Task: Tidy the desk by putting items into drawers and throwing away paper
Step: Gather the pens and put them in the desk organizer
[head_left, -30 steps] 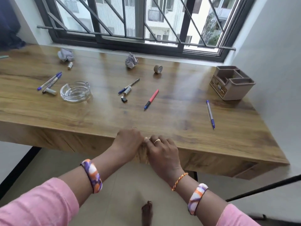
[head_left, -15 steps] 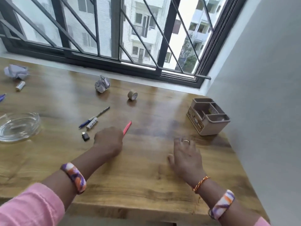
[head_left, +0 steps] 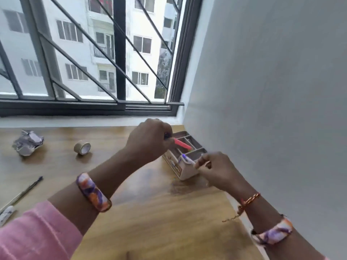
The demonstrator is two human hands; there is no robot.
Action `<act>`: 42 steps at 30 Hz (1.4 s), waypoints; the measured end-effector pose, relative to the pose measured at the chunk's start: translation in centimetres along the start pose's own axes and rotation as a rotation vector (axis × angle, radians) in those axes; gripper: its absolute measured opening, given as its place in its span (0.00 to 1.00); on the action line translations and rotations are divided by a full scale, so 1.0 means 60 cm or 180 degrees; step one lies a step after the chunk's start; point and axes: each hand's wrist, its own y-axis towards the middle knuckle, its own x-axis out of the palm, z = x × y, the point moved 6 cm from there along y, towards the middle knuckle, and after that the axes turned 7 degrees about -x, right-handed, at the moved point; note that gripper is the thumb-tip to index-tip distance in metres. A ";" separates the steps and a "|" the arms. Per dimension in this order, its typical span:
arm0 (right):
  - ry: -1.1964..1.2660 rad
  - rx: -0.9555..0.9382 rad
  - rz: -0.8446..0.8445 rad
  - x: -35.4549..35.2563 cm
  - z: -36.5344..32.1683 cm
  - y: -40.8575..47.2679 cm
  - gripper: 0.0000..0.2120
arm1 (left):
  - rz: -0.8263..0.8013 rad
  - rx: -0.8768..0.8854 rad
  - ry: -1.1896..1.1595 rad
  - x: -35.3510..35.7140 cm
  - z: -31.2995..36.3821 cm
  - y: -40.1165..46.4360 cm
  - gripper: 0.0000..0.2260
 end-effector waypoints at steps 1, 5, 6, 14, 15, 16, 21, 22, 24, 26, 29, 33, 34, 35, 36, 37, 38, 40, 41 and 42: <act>0.0069 0.0015 0.0099 -0.032 -0.005 0.010 0.15 | -0.0033 0.0087 0.0011 0.006 0.016 0.016 0.07; -0.0420 0.0212 -0.0181 -0.099 -0.004 0.047 0.10 | -0.0274 0.0266 0.0305 0.035 0.066 0.052 0.06; -0.0584 0.0275 -0.0389 -0.097 0.000 0.054 0.09 | -0.0367 0.0297 0.0449 0.045 0.074 0.055 0.06; -0.1356 0.0133 -0.0745 -0.062 0.004 0.108 0.13 | -0.0891 0.0273 0.0810 0.105 0.089 0.067 0.11; -0.1337 0.0108 -0.0798 -0.059 0.004 0.110 0.14 | -0.0995 0.0137 0.0650 0.110 0.082 0.071 0.15; -0.1316 0.0081 -0.0814 -0.058 0.003 0.112 0.15 | -0.1028 -0.0053 0.0423 0.115 0.072 0.077 0.17; -0.1164 -0.0020 -0.0521 -0.065 0.007 0.121 0.14 | -0.0806 -0.1815 -0.0935 0.146 -0.018 0.081 0.24; -0.1118 -0.0033 -0.0430 -0.067 0.009 0.123 0.14 | -0.1084 -0.2182 -0.1538 0.169 -0.032 0.073 0.25; -0.0996 -0.0042 -0.0254 -0.070 0.012 0.125 0.13 | -0.1682 -0.2634 -0.2674 0.214 -0.037 0.056 0.25; -0.0887 -0.0038 -0.0075 -0.077 0.014 0.123 0.14 | -0.1829 -0.2838 -0.3202 0.237 -0.035 0.051 0.27; -0.0843 -0.0078 0.0216 -0.096 0.019 0.115 0.13 | -0.1807 -0.2871 -0.3455 0.260 -0.024 0.060 0.28; -0.0725 -0.0087 0.0519 -0.121 0.028 0.103 0.12 | -0.1958 -0.2826 -0.3371 0.278 0.001 0.070 0.30; -0.0701 -0.0106 0.0544 -0.123 0.029 0.102 0.12 | -0.1909 -0.2812 -0.3314 0.278 0.005 0.072 0.28; -0.0688 -0.0133 0.0549 -0.123 0.028 0.101 0.13 | -0.1867 -0.2846 -0.3307 0.277 0.007 0.073 0.27; -0.0675 -0.0161 0.0550 -0.121 0.027 0.100 0.13 | -0.1848 -0.2886 -0.3335 0.277 0.007 0.073 0.26; -0.0654 -0.0193 0.0558 -0.120 0.025 0.100 0.13 | -0.1859 -0.2920 -0.3368 0.278 0.005 0.073 0.27; -0.0626 -0.0225 0.0551 -0.116 0.023 0.100 0.13 | -0.1876 -0.2940 -0.3375 0.278 -0.001 0.073 0.28; -0.0574 -0.0290 0.0500 -0.105 0.016 0.102 0.13 | -0.1856 -0.2877 -0.3178 0.276 -0.017 0.070 0.31; -0.0552 -0.0331 0.0450 -0.097 0.012 0.104 0.13 | -0.1836 -0.2788 -0.3061 0.271 -0.026 0.068 0.30; -0.0530 -0.0377 0.0390 -0.089 0.007 0.106 0.12 | -0.1825 -0.2677 -0.2964 0.264 -0.034 0.067 0.28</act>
